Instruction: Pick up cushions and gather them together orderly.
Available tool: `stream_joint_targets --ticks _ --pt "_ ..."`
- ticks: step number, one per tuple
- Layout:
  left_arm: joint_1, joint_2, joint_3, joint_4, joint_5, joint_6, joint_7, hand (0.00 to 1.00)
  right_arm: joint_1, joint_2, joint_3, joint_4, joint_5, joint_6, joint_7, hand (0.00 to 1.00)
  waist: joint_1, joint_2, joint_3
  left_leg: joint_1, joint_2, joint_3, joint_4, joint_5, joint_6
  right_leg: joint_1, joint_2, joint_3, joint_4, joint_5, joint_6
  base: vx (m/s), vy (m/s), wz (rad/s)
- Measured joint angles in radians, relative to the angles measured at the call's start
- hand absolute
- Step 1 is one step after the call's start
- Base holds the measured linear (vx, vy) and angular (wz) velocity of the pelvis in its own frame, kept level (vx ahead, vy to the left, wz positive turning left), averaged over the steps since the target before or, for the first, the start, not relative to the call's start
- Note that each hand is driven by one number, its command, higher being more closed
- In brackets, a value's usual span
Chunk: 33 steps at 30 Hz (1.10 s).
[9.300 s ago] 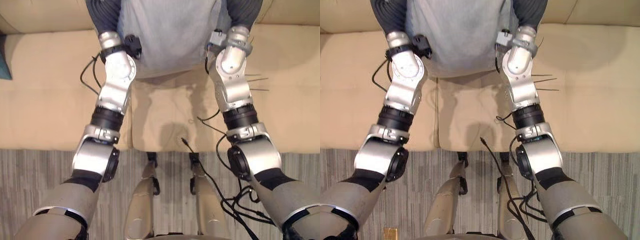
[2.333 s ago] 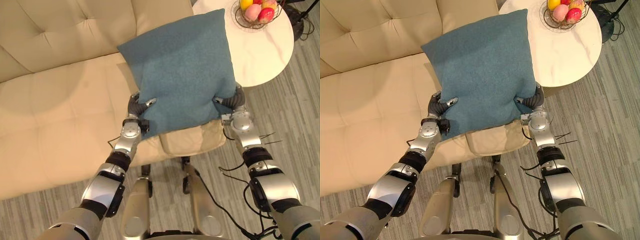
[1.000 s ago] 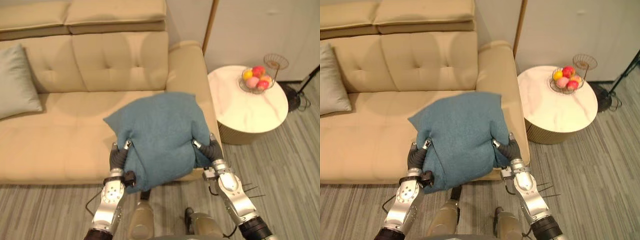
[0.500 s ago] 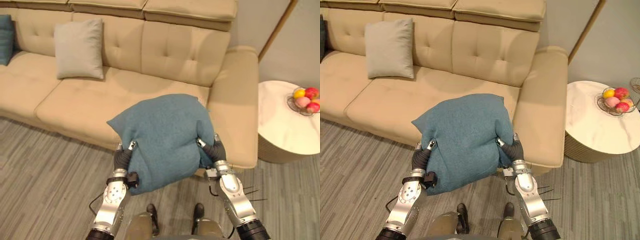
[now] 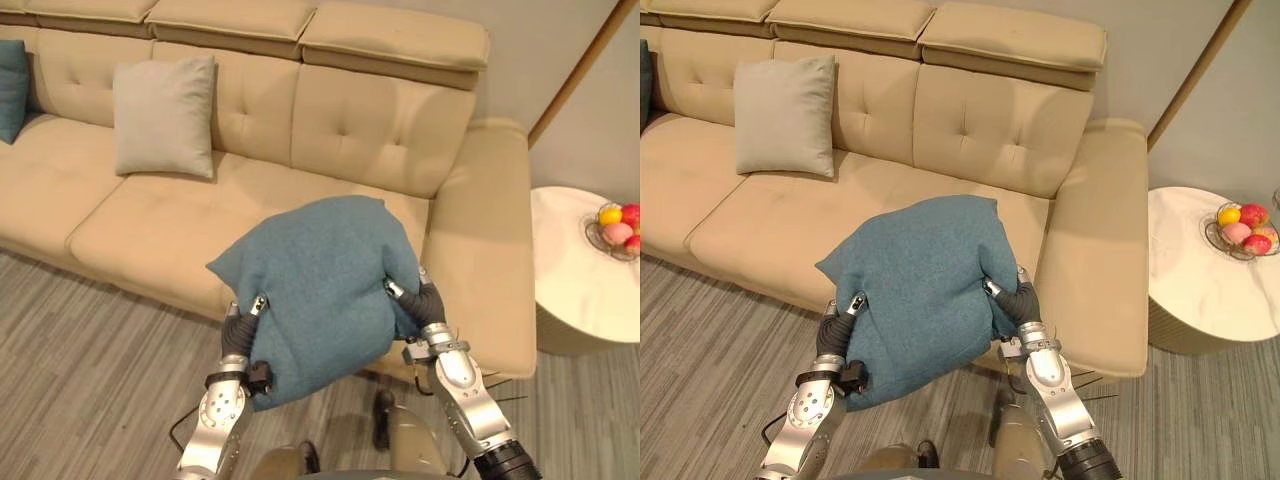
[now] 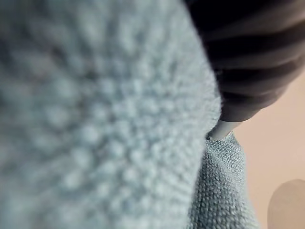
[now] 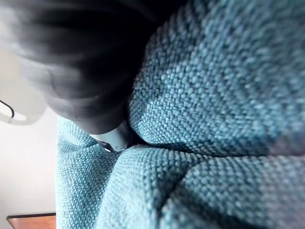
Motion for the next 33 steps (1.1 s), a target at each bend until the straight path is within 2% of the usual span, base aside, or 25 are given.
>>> stream_joint_targets --ticks 1,2,3,5,6,7,9,11,13,14,15,16,17,18,20,22,25,27,29,33 --pt "-0.008 -0.008 0.0 0.001 0.0 0.0 -0.009 1.0 0.006 0.0 -0.015 0.001 0.002 0.001 0.001 1.0 0.001 0.009 0.002 -0.026 0.025 0.0 0.07 0.006 -0.012 0.016 0.015 -0.008 -0.004 -0.019 -0.005 0.4 -0.148 0.25" --pt "-0.016 -0.012 -0.003 0.012 0.0 0.0 -0.014 1.0 0.012 0.0 -0.022 0.001 0.003 0.001 0.001 1.0 0.002 0.012 0.003 -0.063 0.044 0.0 0.172 0.025 -0.041 0.039 0.029 -0.016 -0.01 -0.033 -0.013 0.47 -0.179 -0.09" --pt "-0.021 -0.019 -0.004 0.037 0.0 0.002 -0.027 1.0 0.031 0.0 -0.026 -0.003 0.005 0.001 0.0 1.0 0.006 0.015 0.006 -0.114 0.087 0.002 0.374 0.102 -0.065 0.101 0.057 -0.013 -0.021 -0.061 -0.029 0.39 -0.135 -0.21" --pt "-0.012 -0.023 -0.004 0.039 0.0 0.003 -0.031 1.0 0.046 0.001 -0.027 -0.018 0.008 0.001 0.0 1.0 0.019 0.011 0.009 -0.149 0.124 0.013 0.51 0.102 -0.058 0.163 0.072 0.017 -0.036 -0.087 -0.037 0.34 -0.058 -0.48" --pt "-0.017 -0.03 -0.004 0.039 0.0 0.002 -0.032 1.0 0.059 0.002 -0.037 -0.051 0.008 0.001 0.0 1.0 0.022 0.012 0.008 -0.174 0.137 0.039 0.54 0.085 -0.029 0.187 0.073 0.039 -0.042 -0.102 -0.039 0.35 -0.007 -0.67" --pt "-0.025 -0.037 -0.003 0.038 0.0 -0.002 -0.032 1.0 0.065 0.003 -0.044 -0.08 0.007 -0.004 0.0 1.0 0.029 0.012 0.008 -0.201 0.145 0.062 0.509 0.057 0.017 0.202 0.071 0.076 -0.053 -0.119 -0.042 0.26 0.016 -0.6" --pt "-0.031 -0.039 -0.002 0.037 0.0 -0.003 -0.032 1.0 0.058 0.005 -0.046 -0.092 0.006 -0.011 -0.001 1.0 0.038 0.01 0.008 -0.219 0.142 0.047 0.39 0.037 0.05 0.224 0.07 0.134 -0.071 -0.124 -0.036 0.22 0.081 -0.75" --pt "-0.03 -0.037 -0.002 0.037 0.004 -0.003 -0.032 1.0 0.056 0.006 -0.046 -0.091 0.004 -0.012 -0.001 1.0 0.04 0.001 0.014 -0.219 0.105 -0.03 0.213 0.042 0.042 0.247 0.063 0.187 -0.082 -0.127 -0.013 0.2 0.156 -0.89" --pt "-0.03 -0.033 0.003 0.037 0.007 -0.003 -0.032 1.0 0.054 0.011 -0.046 -0.087 -0.003 -0.012 -0.001 1.0 0.044 0.012 0.008 -0.215 0.067 -0.123 0.037 0.081 -0.008 0.25 0.054 0.252 -0.08 -0.122 0.024 0.19 0.246 -1.02" --pt "-0.03 -0.035 0.004 0.038 0.007 -0.003 -0.032 1.0 0.05 0.011 -0.047 -0.082 -0.007 -0.012 -0.002 1.0 0.042 0.03 0.006 -0.203 0.068 -0.159 -0.066 0.176 -0.032 0.25 0.067 0.294 -0.079 -0.125 0.051 0.24 0.404 -1.34" --pt "-0.028 -0.038 0.006 0.04 0.007 -0.003 -0.032 1.0 0.043 0.013 -0.048 -0.07 -0.018 -0.012 -0.002 1.0 0.042 0.062 0.005 -0.199 0.099 -0.165 -0.081 0.258 -0.052 0.252 0.101 0.339 -0.08 -0.133 0.078 0.19 0.357 -1.25" --pt "-0.034 -0.03 0.009 0.055 0.007 -0.003 -0.031 1.0 0.036 0.036 -0.048 -0.047 -0.029 -0.011 -0.002 1.0 0.037 0.044 0.005 -0.2 0.088 -0.146 -0.064 0.254 -0.047 0.253 0.089 0.361 -0.081 -0.13 0.085 0.21 0.398 -1.02" --pt "-0.037 -0.021 0.01 0.061 0.007 -0.002 -0.031 1.0 0.038 0.056 -0.05 -0.042 -0.04 -0.009 -0.003 1.0 0.025 0.022 0.004 -0.181 0.067 -0.113 -0.078 0.24 -0.023 0.248 0.063 0.382 -0.087 -0.123 0.1 0.11 0.269 -0.71" --pt "-0.039 -0.015 0.01 0.065 0.008 -0.001 -0.032 1.0 0.037 0.061 -0.052 -0.041 -0.045 -0.009 -0.003 1.0 0.025 0.007 0.004 -0.175 0.048 -0.066 -0.078 0.227 -0.003 0.244 0.038 0.421 -0.105 -0.116 0.12 0.09 0.266 -0.74" --pt "-0.039 -0.007 0.01 0.065 0.011 0.0 -0.032 1.0 0.036 0.062 -0.052 -0.041 -0.069 -0.009 -0.003 1.0 0.03 0.0 0.005 -0.17 0.022 -0.01 -0.076 0.208 0.024 0.242 0.003 0.473 -0.149 -0.096 0.15 0.03 0.282 -0.68" --pt "-0.04 -0.001 0.012 0.063 0.023 -0.001 -0.031 1.0 0.031 0.067 -0.052 -0.041 -0.08 -0.009 -0.003 1.0 0.034 0.0 0.005 -0.182 0.012 0.016 -0.072 0.192 0.035 0.227 -0.011 0.497 -0.165 -0.085 0.161 -0.01 0.169 -0.47" --pt "-0.08 0.008 0.024 0.063 0.051 0.0 -0.022 1.0 -0.033 0.069 -0.052 -0.017 -0.11 -0.009 -0.014 1.0 0.031 0.001 0.006 -0.283 0.011 0.04 -0.04 0.183 0.037 0.137 -0.019 0.514 -0.196 -0.051 0.163 -0.06 0.084 -0.26" --pt "-0.127 0.008 0.033 0.063 0.071 0.0 0.0 1.0 -0.093 0.069 -0.052 0.011 -0.114 -0.008 -0.039 1.0 0.032 0.002 0.031 -0.318 0.016 0.046 -0.032 0.185 0.039 0.113 -0.018 0.519 -0.216 -0.03 0.163 -0.07 0.002 -0.15" --pt "-0.21 0.01 0.045 0.063 0.092 0.0 0.039 1.0 -0.188 0.069 -0.052 0.04 -0.114 -0.007 -0.077 1.0 0.033 0.006 0.057 -0.375 0.022 0.051 -0.019 0.195 0.044 0.064 -0.017 0.523 -0.227 -0.003 0.171 -0.1 -0.012 -0.09" --pt "-0.554 0.066 0.056 0.079 0.107 0.001 0.135 1.0 -0.508 0.07 -0.111 0.089 -0.118 -0.003 -0.195 1.0 0.036 0.011 0.154 -0.498 0.004 0.043 -0.038 0.268 0.061 -0.059 -0.025 0.515 -0.23 0.05 0.18 -0.14 -0.017 0.14"
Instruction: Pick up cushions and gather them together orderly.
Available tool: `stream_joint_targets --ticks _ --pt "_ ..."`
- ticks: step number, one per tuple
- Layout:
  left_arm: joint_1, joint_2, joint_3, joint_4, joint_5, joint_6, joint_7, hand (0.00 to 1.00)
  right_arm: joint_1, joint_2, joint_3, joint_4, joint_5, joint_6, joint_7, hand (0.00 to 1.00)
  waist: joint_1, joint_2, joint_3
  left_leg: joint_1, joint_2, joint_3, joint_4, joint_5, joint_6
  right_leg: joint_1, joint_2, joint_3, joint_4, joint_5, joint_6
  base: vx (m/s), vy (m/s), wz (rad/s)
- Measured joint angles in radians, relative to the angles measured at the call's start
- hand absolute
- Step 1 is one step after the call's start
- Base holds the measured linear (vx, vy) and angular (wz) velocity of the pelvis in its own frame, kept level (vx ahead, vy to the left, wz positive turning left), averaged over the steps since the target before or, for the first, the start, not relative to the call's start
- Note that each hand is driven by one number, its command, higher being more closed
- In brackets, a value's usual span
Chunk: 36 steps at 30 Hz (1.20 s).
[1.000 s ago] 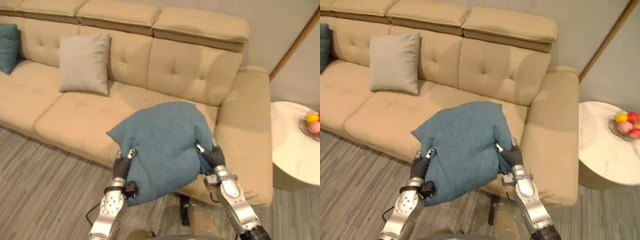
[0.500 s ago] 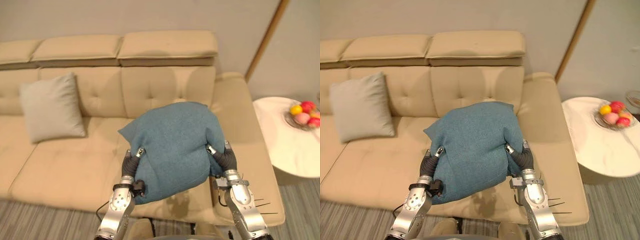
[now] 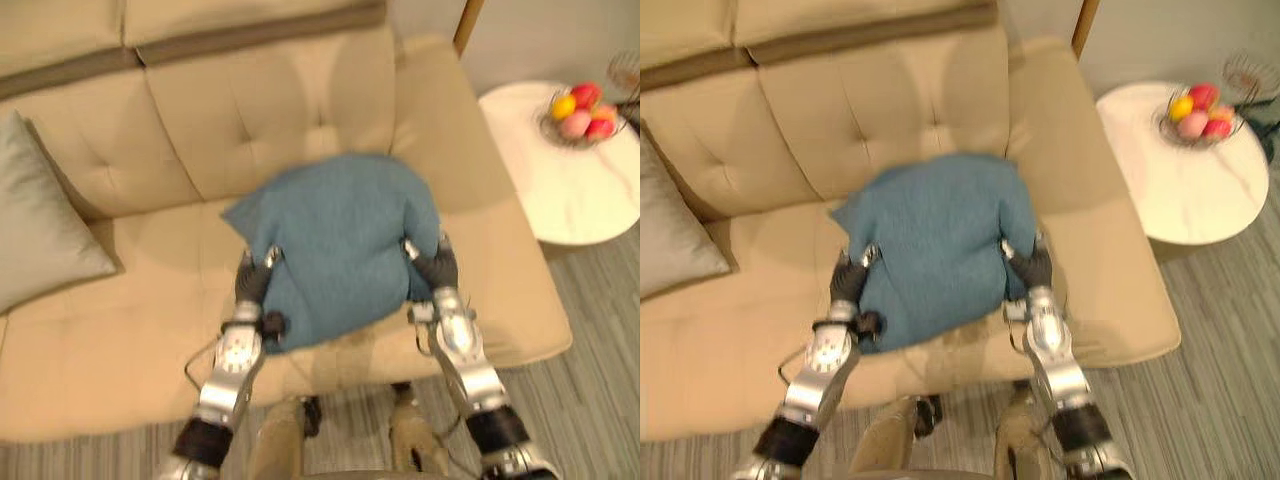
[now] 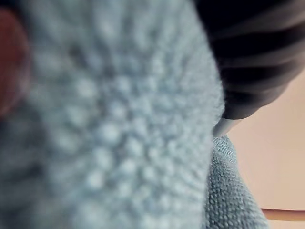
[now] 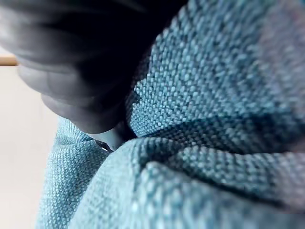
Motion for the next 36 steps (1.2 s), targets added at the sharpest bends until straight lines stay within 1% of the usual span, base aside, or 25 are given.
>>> stream_joint_targets --ticks 1,2,4,6,7,8,9,10,11,13,14,15,16,18,20,22,23,25,27,28,30,33,36 --pt "-0.13 0.015 0.001 0.041 0.003 0.0 0.031 1.0 -0.104 0.001 -0.032 0.023 -0.005 0.001 -0.039 1.0 -0.002 0.001 0.03 -0.018 -0.004 -0.011 -0.02 0.025 0.002 -0.015 -0.008 -0.015 -0.008 0.01 0.013 -0.11 -0.034 0.35" --pt "-0.196 0.021 0.002 0.064 0.007 0.0 0.045 1.0 -0.154 0.004 -0.05 0.033 -0.011 0.002 -0.061 1.0 -0.001 0.001 0.044 -0.022 -0.008 -0.015 -0.033 0.038 0.002 -0.02 -0.01 -0.02 -0.014 0.018 0.01 -0.14 -0.05 0.31" --pt "-0.459 0.064 0.026 0.154 0.008 -0.001 0.094 1.0 -0.393 0.026 -0.121 0.088 -0.051 0.003 -0.141 1.0 0.002 -0.002 0.076 -0.065 -0.018 -0.021 -0.107 0.103 0.002 -0.081 -0.015 -0.03 -0.038 0.06 0.002 -0.13 -0.031 0.18" --pt "-0.641 0.105 0.053 0.216 0.009 -0.002 0.119 1.0 -0.573 0.035 -0.166 0.15 -0.083 0.003 -0.181 1.0 0.004 -0.002 0.121 -0.079 -0.023 -0.029 -0.161 0.15 -0.002 -0.099 -0.02 -0.042 -0.075 0.095 0.002 -0.08 -0.03 0.14" --pt "-0.697 0.113 0.071 0.235 0.009 -0.002 0.123 1.0 -0.633 0.04 -0.184 0.177 -0.091 0.003 -0.195 1.0 0.003 -0.001 0.133 -0.085 -0.026 -0.033 -0.177 0.164 -0.004 -0.107 -0.021 -0.046 -0.083 0.101 0.002 -0.09 -0.026 0.13" --pt "-0.809 0.127 0.099 0.282 0.012 -0.005 0.14 1.0 -0.754 0.048 -0.223 0.249 -0.113 0.003 -0.228 1.0 0.007 -0.001 0.148 -0.101 -0.032 -0.039 -0.213 0.194 -0.007 -0.13 -0.02 -0.047 -0.101 0.12 0.004 -0.08 -0.02 0.13" --pt "-0.897 0.129 0.113 0.333 0.013 -0.009 0.152 0.0 -0.84 0.048 -0.244 0.305 -0.119 0.003 -0.247 0.0 0.008 0.001 0.166 -0.101 -0.034 -0.042 -0.25 0.219 -0.01 -0.137 -0.021 -0.051 -0.118 0.131 0.004 -0.07 -0.019 0.09" --pt "-0.943 0.129 0.115 0.37 0.015 -0.011 0.161 0.0 -0.881 0.049 -0.256 0.338 -0.118 0.003 -0.255 0.0 0.011 0.001 0.168 -0.103 -0.034 -0.044 -0.276 0.235 -0.014 -0.145 -0.021 -0.055 -0.128 0.141 0.003 -0.06 -0.025 0.11" --pt "-1.022 0.131 0.126 0.441 0.018 -0.015 0.172 0.0 -0.948 0.047 -0.269 0.396 -0.118 0.003 -0.272 0.0 0.014 0.001 0.169 -0.106 -0.035 -0.048 -0.328 0.267 -0.016 -0.163 -0.02 -0.065 -0.145 0.149 0.003 -0.05 -0.024 0.08" --pt "-1.109 0.133 0.149 0.541 0.016 -0.018 0.188 0.0 -1.018 0.038 -0.278 0.477 -0.105 0.001 -0.288 0.0 0.013 0.002 0.169 -0.112 -0.033 -0.063 -0.4 0.312 -0.022 -0.191 -0.011 -0.075 -0.158 0.16 -0.002 -0.04 -0.021 0.06" --pt "-1.131 0.133 0.154 0.573 0.013 -0.018 0.188 0.0 -1.034 0.033 -0.278 0.501 -0.095 0.001 -0.288 0.0 0.014 0.002 0.169 -0.115 -0.031 -0.066 -0.413 0.321 -0.024 -0.2 -0.009 -0.077 -0.158 0.161 -0.002 -0.02 -0.006 0.06" --pt "-1.175 0.132 0.162 0.644 0.001 -0.017 0.187 0.0 -1.065 0.019 -0.277 0.555 -0.067 0.001 -0.287 0.0 0.015 0.003 0.17 -0.138 -0.03 -0.072 -0.413 0.324 -0.027 -0.219 -0.007 -0.085 -0.158 0.162 -0.001 -0.02 0.019 0.08" --pt "-1.185 0.122 0.191 0.697 -0.004 -0.017 0.183 0.0 -1.078 0.011 -0.276 0.603 -0.034 0.0 -0.277 0.0 0.018 0.003 0.17 -0.153 -0.029 -0.075 -0.413 0.325 -0.027 -0.233 -0.007 -0.091 -0.158 0.162 -0.001 -0.01 0.03 0.09" --pt "-1.185 0.11 0.201 0.734 -0.017 -0.017 0.179 0.0 -1.078 -0.001 -0.275 0.631 0.0 0.001 -0.262 0.0 0.021 0.004 0.17 -0.167 -0.029 -0.08 -0.413 0.325 -0.028 -0.242 -0.007 -0.1 -0.158 0.162 -0.001 0.0 0.036 0.08" --pt "-1.183 0.079 0.241 0.752 -0.032 -0.015 0.16 0.0 -1.077 -0.011 -0.272 0.669 0.04 0.006 -0.241 0.0 0.026 0.004 0.17 -0.186 -0.027 -0.085 -0.413 0.327 -0.031 -0.257 -0.007 -0.111 -0.158 0.162 -0.001 0.0 0.042 0.13" --pt "-1.164 0.048 0.292 0.763 -0.05 -0.013 0.136 0.0 -1.071 -0.017 -0.272 0.699 0.087 0.024 -0.206 0.0 0.029 0.005 0.172 -0.218 -0.018 -0.091 -0.413 0.331 -0.036 -0.279 -0.004 -0.129 -0.158 0.162 -0.001 0.0 0.047 0.13" --pt "-1.155 0.039 0.305 0.763 -0.054 -0.01 0.132 0.0 -1.065 -0.019 -0.271 0.699 0.092 0.029 -0.197 0.0 0.03 0.005 0.172 -0.225 -0.016 -0.093 -0.413 0.332 -0.037 -0.285 -0.003 -0.131 -0.158 0.162 -0.001 0.0 0.041 0.07" --pt "-1.093 -0.001 0.351 0.763 -0.062 -0.002 0.115 0.0 -1.022 -0.024 -0.255 0.698 0.113 0.038 -0.169 0.0 0.043 0.007 0.181 -0.233 -0.009 -0.094 -0.413 0.333 -0.04 -0.293 0.003 -0.132 -0.158 0.162 -0.002 0.0 0.012 -0.02" --pt "-1.043 -0.027 0.375 0.762 -0.062 0.0 0.113 0.0 -0.976 -0.021 -0.238 0.697 0.12 0.04 -0.15 0.0 0.056 0.007 0.184 -0.237 0.0 -0.092 -0.413 0.332 -0.04 -0.301 0.011 -0.132 -0.152 0.162 -0.002 0.01 0.012 -0.08" --pt "-1.013 -0.037 0.393 0.762 -0.062 0.0 0.111 0.0 -0.951 -0.013 -0.226 0.695 0.126 0.041 -0.131 0.0 0.056 0.009 0.186 -0.242 0.005 -0.093 -0.413 0.333 -0.04 -0.308 0.017 -0.133 -0.146 0.161 -0.003 0.01 0.007 -0.06" --pt "-0.97 -0.049 0.392 0.762 -0.062 0.005 0.095 0.0 -0.914 -0.004 -0.223 0.668 0.128 0.041 -0.111 0.0 0.055 0.009 0.189 -0.246 0.01 -0.091 -0.413 0.334 -0.042 -0.316 0.023 -0.133 -0.139 0.159 -0.005 0.0 0.015 -0.05" --pt "-0.925 -0.069 0.406 0.762 -0.061 0.01 0.077 0.0 -0.872 -0.01 -0.21 0.605 0.128 0.039 -0.09 0.0 0.055 0.009 0.188 -0.249 0.021 -0.092 -0.413 0.338 -0.049 -0.333 0.03 -0.137 -0.105 0.148 -0.016 -0.02 0.036 -0.05" --pt "-0.898 -0.068 0.413 0.744 -0.061 0.013 0.07 0.0 -0.853 -0.013 -0.207 0.567 0.128 0.037 -0.085 0.0 0.056 0.009 0.188 -0.247 0.029 -0.09 -0.413 0.342 -0.054 -0.353 0.041 -0.136 -0.06 0.126 -0.024 -0.04 0.019 -0.04"
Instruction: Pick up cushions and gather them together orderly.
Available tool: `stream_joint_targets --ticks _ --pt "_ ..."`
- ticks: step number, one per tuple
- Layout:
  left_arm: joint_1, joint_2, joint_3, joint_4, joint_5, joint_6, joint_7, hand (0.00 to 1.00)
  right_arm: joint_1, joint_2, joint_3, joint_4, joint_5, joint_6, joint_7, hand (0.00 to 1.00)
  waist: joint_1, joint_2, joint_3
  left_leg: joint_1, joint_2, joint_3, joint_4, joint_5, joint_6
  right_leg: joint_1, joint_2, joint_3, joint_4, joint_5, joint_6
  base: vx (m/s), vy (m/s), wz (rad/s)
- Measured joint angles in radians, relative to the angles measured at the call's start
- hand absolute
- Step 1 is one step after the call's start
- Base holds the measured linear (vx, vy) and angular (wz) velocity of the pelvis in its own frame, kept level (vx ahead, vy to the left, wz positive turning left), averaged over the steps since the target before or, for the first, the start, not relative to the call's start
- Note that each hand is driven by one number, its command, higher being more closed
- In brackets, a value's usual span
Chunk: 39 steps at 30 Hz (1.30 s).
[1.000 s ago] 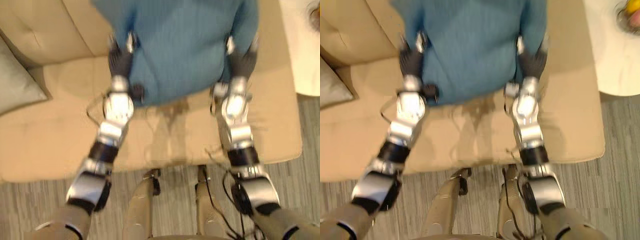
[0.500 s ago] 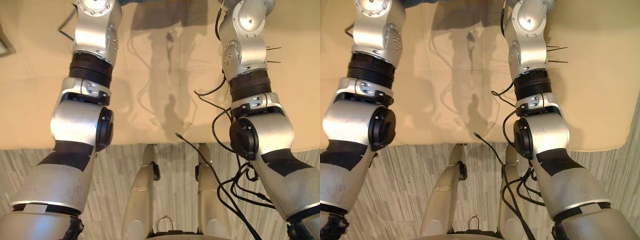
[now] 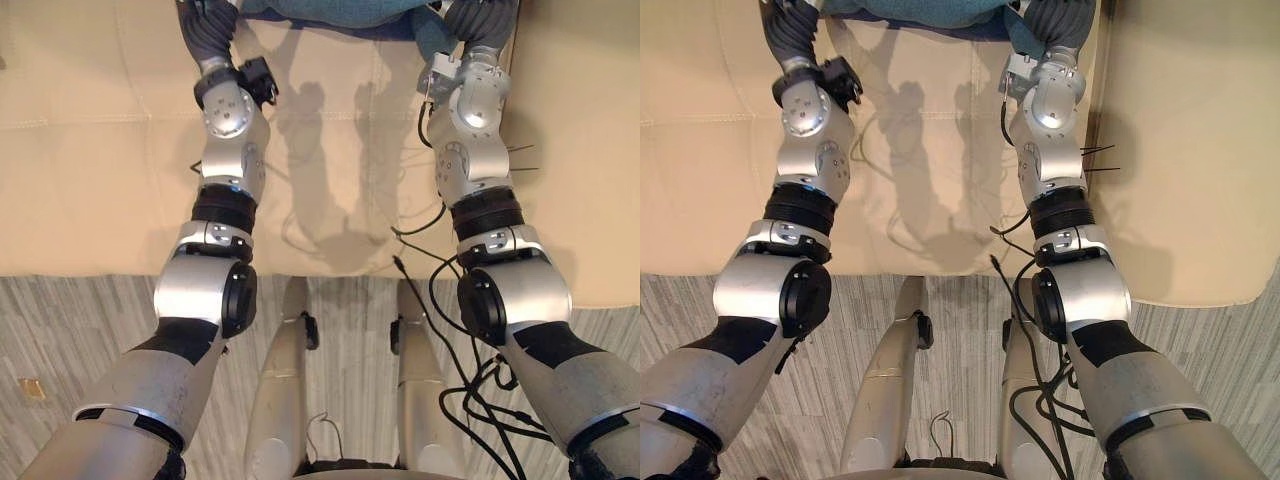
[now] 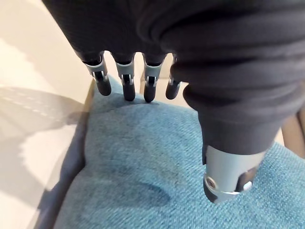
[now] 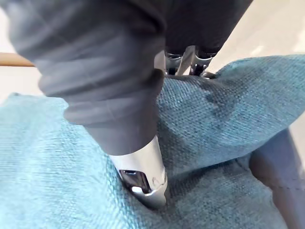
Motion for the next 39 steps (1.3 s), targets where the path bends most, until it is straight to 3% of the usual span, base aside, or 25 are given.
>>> stream_joint_targets --ticks 3,8,11,13,18,22,24,29,35,38,39 --pt "0.035 0.022 -0.001 -0.027 0.0 0.0 -0.013 0.0 0.053 -0.031 0.033 -0.082 0.0 -0.002 0.013 0.0 0.0 0.0 0.0 0.004 0.009 0.004 0.0 -0.003 -0.005 -0.001 0.008 -0.002 0.011 -0.001 0.0 -0.06 0.02 -0.03" --pt "0.19 0.101 -0.048 -0.233 0.0 -0.016 -0.019 0.0 0.227 -0.118 0.086 -0.375 -0.009 -0.029 0.039 0.0 0.001 -0.001 -0.001 0.059 0.008 0.016 0.0 0.001 -0.001 0.022 0.011 0.007 0.067 -0.033 -0.001 -0.04 0.02 -0.02" --pt "0.41 0.12 -0.114 -0.436 -0.003 -0.061 -0.04 0.0 0.467 -0.157 0.066 -0.594 -0.058 -0.063 0.058 0.0 0.001 -0.003 -0.002 0.15 0.006 0.004 0.016 -0.019 -0.013 0.087 0.012 -0.009 0.157 -0.106 -0.008 -0.02 -0.011 0.22" --pt "0.594 0.108 -0.151 -0.527 -0.01 -0.078 -0.082 0.0 0.677 -0.149 0.042 -0.705 -0.093 -0.073 0.081 0.0 0.004 -0.007 -0.004 0.198 0.005 -0.006 0.086 -0.07 -0.012 0.142 0.009 -0.02 0.225 -0.161 -0.014 0.02 -0.046 0.22" --pt "0.998 0.027 -0.171 -0.579 -0.008 -0.079 -0.193 0.0 1.068 -0.088 0.034 -0.75 -0.136 -0.076 0.167 0.0 -0.002 -0.014 -0.059 0.291 0.004 -0.004 0.17 -0.156 -0.012 0.245 -0.001 -0.042 0.291 -0.241 -0.019 0.04 -0.056 0.09" --pt "1.238 0.007 -0.191 -0.551 0.003 -0.065 -0.276 0.0 1.347 -0.034 0.034 -0.699 -0.186 -0.073 0.254 0.0 -0.004 -0.032 -0.142 0.384 0.01 0.0 0.181 -0.194 -0.016 0.343 0.002 -0.047 0.279 -0.272 -0.023 0.07 -0.044 -0.03" --pt "1.337 0.004 -0.185 -0.422 0.037 -0.058 -0.326 0.0 1.441 -0.03 0.032 -0.497 -0.214 -0.069 0.314 0.0 -0.008 -0.04 -0.214 0.458 0.01 0.007 0.18 -0.215 -0.019 0.431 0.007 -0.048 0.241 -0.277 -0.028 0.1 -0.012 -0.09" --pt "1.416 0.008 -0.169 -0.194 0.129 -0.031 -0.389 0.0 1.475 -0.033 -0.027 -0.1 -0.262 -0.032 0.39 0.0 -0.038 -0.052 -0.286 0.574 0.011 0.026 0.16 -0.244 -0.023 0.558 0.006 -0.045 0.157 -0.269 -0.024 0.07 0.012 -0.11" --pt "1.49 0.058 -0.149 -0.119 0.222 -0.019 -0.437 0.0 1.517 -0.067 -0.047 0.024 -0.288 -0.018 0.43 0.0 -0.053 -0.08 -0.329 0.653 0.011 0.078 0.116 -0.25 -0.021 0.624 0.005 -0.003 0.071 -0.214 -0.02 0.03 0.011 -0.3" --pt "1.467 0.092 -0.149 -0.127 0.227 -0.019 -0.434 0.0 1.49 -0.072 -0.024 0.034 -0.287 -0.019 0.428 0.0 -0.052 -0.096 -0.33 0.559 0.025 0.101 0.23 -0.279 -0.004 0.574 0.007 0.008 0.074 -0.156 -0.008 -0.04 0.009 -0.32" --pt "1.452 0.09 -0.147 -0.143 0.227 -0.016 -0.433 0.0 1.482 -0.076 -0.012 0.031 -0.286 -0.019 0.428 0.0 -0.038 -0.091 -0.327 0.52 0.043 0.11 0.277 -0.293 0.013 0.539 0.023 0.003 0.082 -0.114 0.019 -0.09 -0.008 -0.53"
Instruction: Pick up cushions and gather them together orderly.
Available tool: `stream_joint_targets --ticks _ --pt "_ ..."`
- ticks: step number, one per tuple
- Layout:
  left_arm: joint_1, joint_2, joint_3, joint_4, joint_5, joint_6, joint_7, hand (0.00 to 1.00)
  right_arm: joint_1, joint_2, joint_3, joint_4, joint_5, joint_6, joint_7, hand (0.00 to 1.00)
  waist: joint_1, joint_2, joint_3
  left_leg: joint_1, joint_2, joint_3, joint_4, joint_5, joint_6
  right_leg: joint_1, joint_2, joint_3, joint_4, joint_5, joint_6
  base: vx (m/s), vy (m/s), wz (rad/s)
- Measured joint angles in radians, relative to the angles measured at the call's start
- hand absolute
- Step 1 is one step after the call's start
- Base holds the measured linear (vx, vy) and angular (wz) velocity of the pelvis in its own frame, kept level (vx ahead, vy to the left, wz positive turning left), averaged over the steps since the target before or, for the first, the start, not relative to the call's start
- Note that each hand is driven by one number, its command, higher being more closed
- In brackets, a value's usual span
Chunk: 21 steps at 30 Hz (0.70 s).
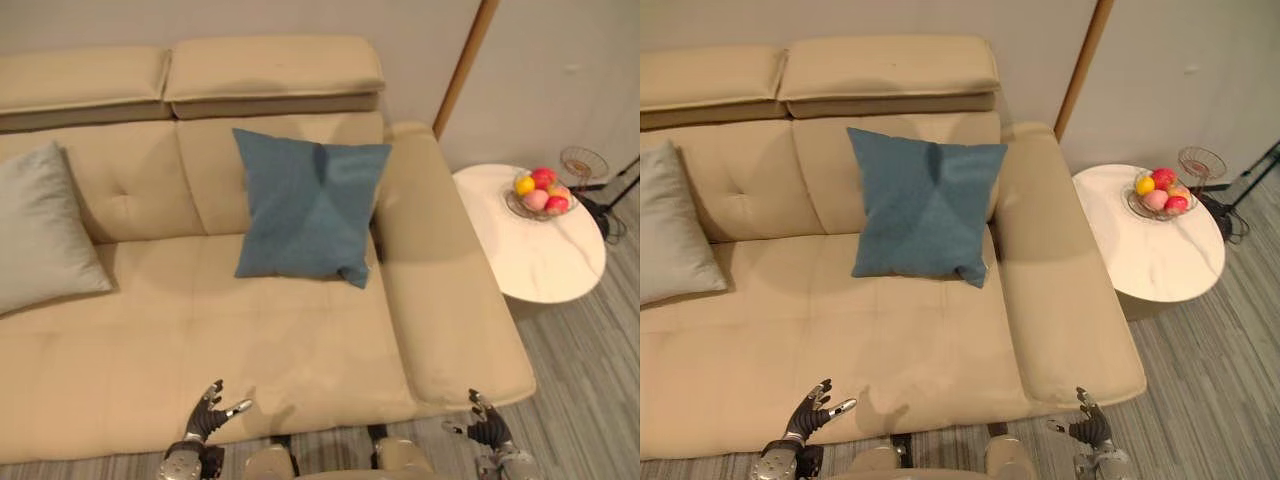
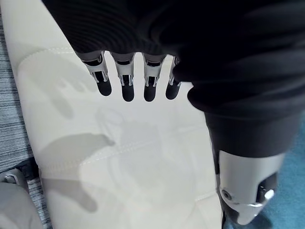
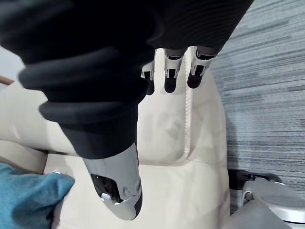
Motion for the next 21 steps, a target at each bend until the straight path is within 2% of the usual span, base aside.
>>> stream_joint_targets --ticks 1,2,3,4,6,7,8,9,10,11,12,13,14,15,17,18,20,21 --pt "-0.008 -0.012 0.009 -0.024 -0.001 -0.001 0.001 0.0 -0.017 0.01 0.014 0.0 0.0 0.006 0.001 0.0 0.007 0.017 0.015 -0.007 0.045 0.007 0.013 -0.001 0.003 -0.036 0.014 -0.027 0.155 -0.079 -0.004 -0.12 -0.002 -0.37" --pt "-0.01 -0.012 0.008 -0.025 -0.001 0.001 0.001 0.0 -0.021 0.015 0.017 -0.001 0.001 0.007 0.001 0.0 0.004 0.017 0.015 -0.005 0.046 0.004 0.018 0.0 0.002 -0.051 0.014 -0.04 0.256 -0.13 -0.012 -0.12 -0.016 0.05" --pt "-0.008 -0.011 0.005 -0.033 -0.001 0.001 0.001 0.0 -0.007 0.028 0.019 0.0 0.001 0.008 0.001 0.0 0.003 0.023 0.021 0.004 0.046 -0.014 0.033 0.0 0.002 -0.052 0.007 -0.058 0.469 -0.231 0.002 -0.13 -0.04 0.32" --pt "0.002 -0.022 0.005 -0.039 -0.003 0.002 0.002 0.0 0.006 0.031 0.039 0.0 0.001 0.008 0.001 0.0 0.008 0.009 0.013 0.011 0.046 -0.023 0.046 0.002 -0.002 -0.015 0.0 -0.058 0.601 -0.29 0.025 -0.13 -0.075 0.31" --pt "0.001 -0.028 0.005 -0.04 -0.008 0.006 0.002 0.0 0.003 0.035 0.052 -0.006 0.002 0.006 0.001 0.0 0.024 -0.012 0.002 -0.01 0.041 -0.038 0.058 0.021 -0.014 0.06 -0.003 -0.048 0.6 -0.344 0.048 -0.2 -0.187 0.18" --pt "-0.005 -0.039 0.005 -0.053 -0.013 0.007 0.004 0.0 -0.014 0.032 0.051 -0.019 0.002 0.005 -0.002 0.0 0.04 -0.021 -0.004 -0.054 0.044 -0.039 0.068 0.052 -0.026 0.074 0.004 -0.053 0.497 -0.409 0.024 -0.24 -0.236 0.09" --pt "-0.006 -0.044 0.005 -0.06 -0.018 0.008 0.005 0.0 -0.023 0.03 0.05 -0.026 0.003 0.004 -0.003 0.0 0.042 -0.023 -0.006 -0.069 0.05 -0.04 0.06 0.068 -0.032 0.075 0.011 -0.057 0.458 -0.422 0.0 -0.3 -0.234 -0.09" --pt "-0.012 -0.057 -0.008 -0.064 -0.026 0.008 0.003 0.0 -0.051 0.02 0.046 -0.031 0.009 -0.001 -0.01 0.0 0.046 -0.001 -0.003 -0.098 0.065 -0.05 0.022 0.113 -0.043 0.081 0.031 -0.079 0.369 -0.442 -0.057 -0.36 -0.226 0.08" --pt "-0.023 -0.085 -0.018 -0.059 -0.029 0.017 0.002 0.0 -0.077 -0.005 0.041 -0.029 0.01 0.002 -0.027 0.0 0.033 0.068 0.03 -0.105 0.111 -0.062 -0.036 0.127 -0.046 0.085 0.078 -0.109 0.325 -0.391 -0.097 -0.39 -0.196 0.13" --pt "-0.028 -0.09 -0.018 -0.059 -0.029 0.02 0.002 0.0 -0.082 -0.008 0.034 -0.029 0.01 0.009 -0.031 0.0 0.031 0.077 0.034 -0.094 0.12 -0.051 -0.065 0.115 -0.058 0.083 0.081 -0.115 0.312 -0.371 -0.107 -0.38 -0.156 0.29" --pt "-0.032 -0.094 -0.015 -0.061 -0.029 0.022 0.003 0.0 -0.079 -0.009 0.017 -0.029 0.011 0.018 -0.039 0.0 0.031 0.066 0.043 -0.074 0.122 -0.016 -0.095 0.095 -0.061 0.083 0.075 -0.126 0.279 -0.34 -0.128 -0.27 -0.094 0.2" --pt "-0.032 -0.094 -0.015 -0.061 -0.029 0.022 0.002 0.0 -0.076 -0.008 -0.002 -0.029 0.013 0.019 -0.042 0.0 0.031 0.064 0.041 -0.074 0.115 -0.003 -0.054 0.095 -0.057 0.08 0.065 -0.134 0.265 -0.329 -0.142 -0.3 -0.107 0.24" --pt "-0.033 -0.093 -0.011 -0.061 -0.029 0.022 0.002 0.0 -0.071 -0.01 -0.029 -0.029 0.023 0.019 -0.045 0.0 0.03 0.053 0.036 -0.074 0.086 -0.002 0.051 0.088 -0.051 0.069 0.042 -0.14 0.256 -0.312 -0.153 -0.26 -0.088 0.25" --pt "-0.032 -0.093 -0.009 -0.062 -0.029 0.022 0.002 0.0 -0.071 -0.02 -0.041 -0.029 0.033 0.019 -0.045 0.0 0.023 0.051 0.034 -0.059 0.055 0.001 0.151 0.055 -0.023 0.069 0.027 -0.141 0.228 -0.283 -0.15 -0.24 -0.067 0.22" --pt "-0.024 -0.09 0.008 -0.062 -0.029 0.022 0.002 0.0 -0.073 -0.026 -0.052 -0.029 0.041 0.019 -0.042 0.0 0.019 0.054 0.032 -0.014 0.05 0.008 0.203 -0.047 -0.013 0.068 0.026 -0.135 0.169 -0.224 -0.134 -0.2 0.018 0.0" --pt "-0.019 -0.087 0.008 -0.061 -0.029 0.023 0.001 0.0 -0.074 -0.023 -0.057 -0.029 0.041 0.019 -0.041 0.0 0.02 0.061 0.028 0.031 0.047 0.008 0.178 -0.082 -0.021 0.07 0.029 -0.131 0.131 -0.192 -0.126 -0.18 0.065 -0.12" --pt "-0.013 -0.088 0.008 -0.061 -0.029 0.023 0.001 0.0 -0.074 -0.023 -0.063 -0.029 0.039 0.02 -0.041 0.0 0.018 0.071 0.022 0.104 0.031 0.008 0.031 -0.094 -0.032 0.074 0.038 -0.125 0.078 -0.154 -0.105 -0.11 0.066 -0.12" --pt "-0.015 -0.08 0.008 -0.059 -0.029 0.024 0.001 0.0 -0.075 -0.013 -0.064 -0.029 0.039 0.021 -0.042 0.0 0.013 0.056 0.027 0.123 0.022 0.018 -0.016 -0.079 -0.037 0.083 0.029 -0.122 0.049 -0.135 -0.097 -0.08 0.059 -0.08"
